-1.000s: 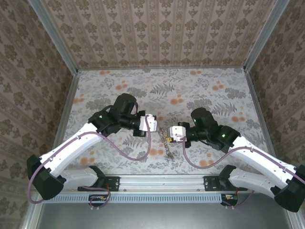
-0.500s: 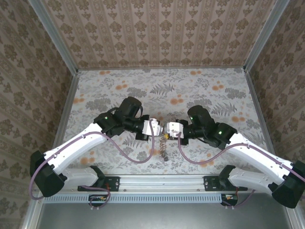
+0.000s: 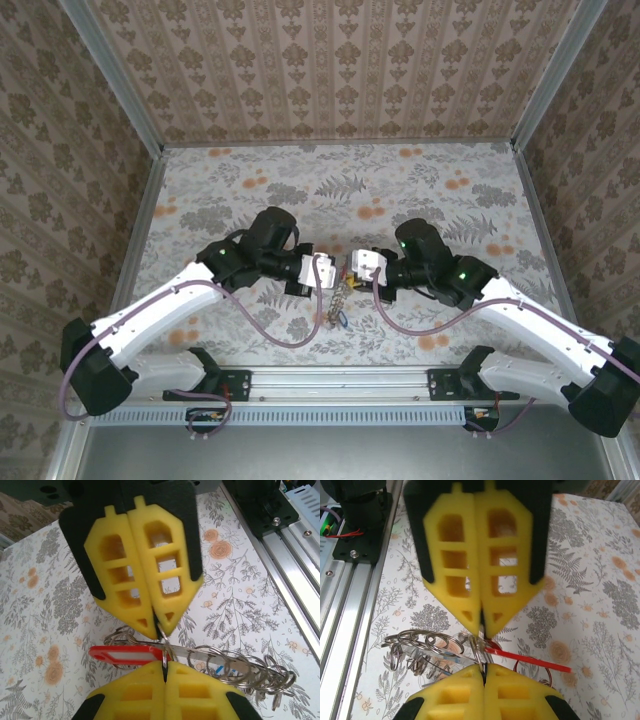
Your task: Put the keys on the keyring
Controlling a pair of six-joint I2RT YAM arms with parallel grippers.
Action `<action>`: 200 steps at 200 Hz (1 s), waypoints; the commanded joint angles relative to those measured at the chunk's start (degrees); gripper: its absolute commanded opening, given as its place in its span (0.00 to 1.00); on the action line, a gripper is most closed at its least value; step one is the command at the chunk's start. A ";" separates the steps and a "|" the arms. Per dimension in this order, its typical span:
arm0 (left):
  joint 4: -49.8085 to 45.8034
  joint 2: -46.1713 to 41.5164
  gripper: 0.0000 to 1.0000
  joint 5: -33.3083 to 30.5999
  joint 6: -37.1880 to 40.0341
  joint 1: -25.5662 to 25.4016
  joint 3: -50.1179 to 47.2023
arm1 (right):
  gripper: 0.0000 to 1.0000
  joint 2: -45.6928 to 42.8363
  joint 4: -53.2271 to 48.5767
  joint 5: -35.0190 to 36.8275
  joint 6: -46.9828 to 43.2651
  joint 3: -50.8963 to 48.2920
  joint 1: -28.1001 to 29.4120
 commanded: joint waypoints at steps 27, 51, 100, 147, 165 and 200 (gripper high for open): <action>1.88 -2.44 0.00 0.93 2.23 -0.96 -2.21 | 0.00 -0.66 2.26 -1.86 4.56 0.79 -2.11; 2.75 -2.49 0.00 0.73 1.92 -1.18 -2.61 | 0.00 -0.57 2.52 -2.94 5.56 0.54 -2.18; 5.36 -2.75 0.00 -1.12 -0.30 -1.23 -3.29 | 0.00 -1.44 5.49 -7.37 8.67 -1.13 -2.55; 5.32 -3.57 0.00 -1.08 -2.29 1.50 -3.09 | 0.00 -2.67 1.27 -10.72 1.86 -1.93 -2.24; 4.10 -3.92 0.00 -0.43 -1.20 2.16 -2.87 | 0.00 -2.73 -0.11 -11.09 -0.13 -1.60 -2.16; 3.18 -3.24 0.00 2.36 -0.08 1.79 -2.04 | 0.00 -1.42 -2.08 -10.68 -2.87 -0.43 -0.96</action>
